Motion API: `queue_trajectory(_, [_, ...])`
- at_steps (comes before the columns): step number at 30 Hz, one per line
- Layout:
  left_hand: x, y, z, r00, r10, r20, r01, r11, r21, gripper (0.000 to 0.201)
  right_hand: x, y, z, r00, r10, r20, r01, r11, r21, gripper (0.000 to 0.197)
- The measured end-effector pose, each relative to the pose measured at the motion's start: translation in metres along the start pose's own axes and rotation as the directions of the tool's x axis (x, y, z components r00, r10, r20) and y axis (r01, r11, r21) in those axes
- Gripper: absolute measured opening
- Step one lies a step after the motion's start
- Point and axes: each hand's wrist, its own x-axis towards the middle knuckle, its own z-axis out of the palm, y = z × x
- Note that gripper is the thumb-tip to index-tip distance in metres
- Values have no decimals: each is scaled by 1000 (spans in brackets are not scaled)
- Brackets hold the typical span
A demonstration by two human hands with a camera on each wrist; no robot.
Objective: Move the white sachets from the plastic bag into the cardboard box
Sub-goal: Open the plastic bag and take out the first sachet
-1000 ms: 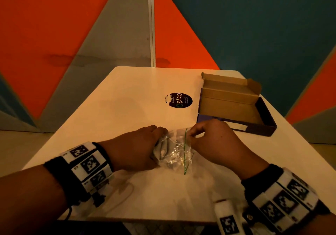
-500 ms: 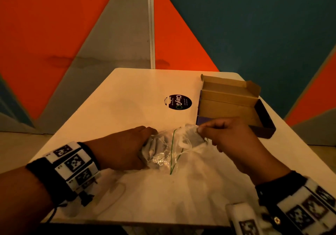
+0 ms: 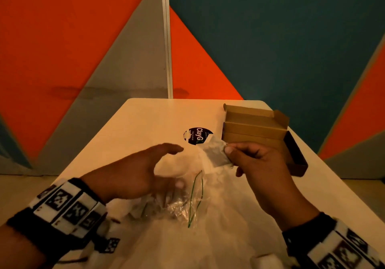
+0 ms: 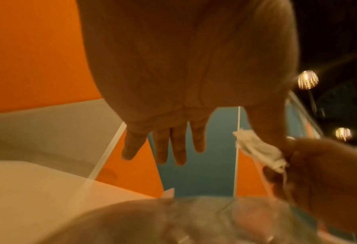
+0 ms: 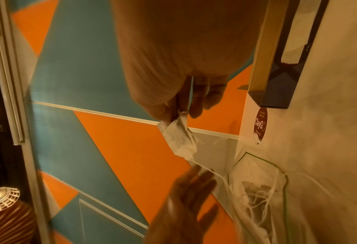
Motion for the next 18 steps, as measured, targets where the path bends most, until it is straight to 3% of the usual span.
queue_trajectory(2, [7,22,2,979,-5,-201,-43,971,-234,56,0,-1,3,1000,2,10,-2,1000,19,11])
queue_trajectory(5, [23,42,15,939,-77,-336,-72,909,-410,42,1,-2,9,1000,-14,21,13,999,37,12])
queue_trajectory(10, [38,46,27,905,-197,-376,-63,814,-578,14,3,-2,4,1000,-18,11,17,998,66,13])
queue_trajectory(18, [33,45,13,848,-293,-442,-184,620,-763,4,9,3,-8,999,-6,-41,8,998,64,17])
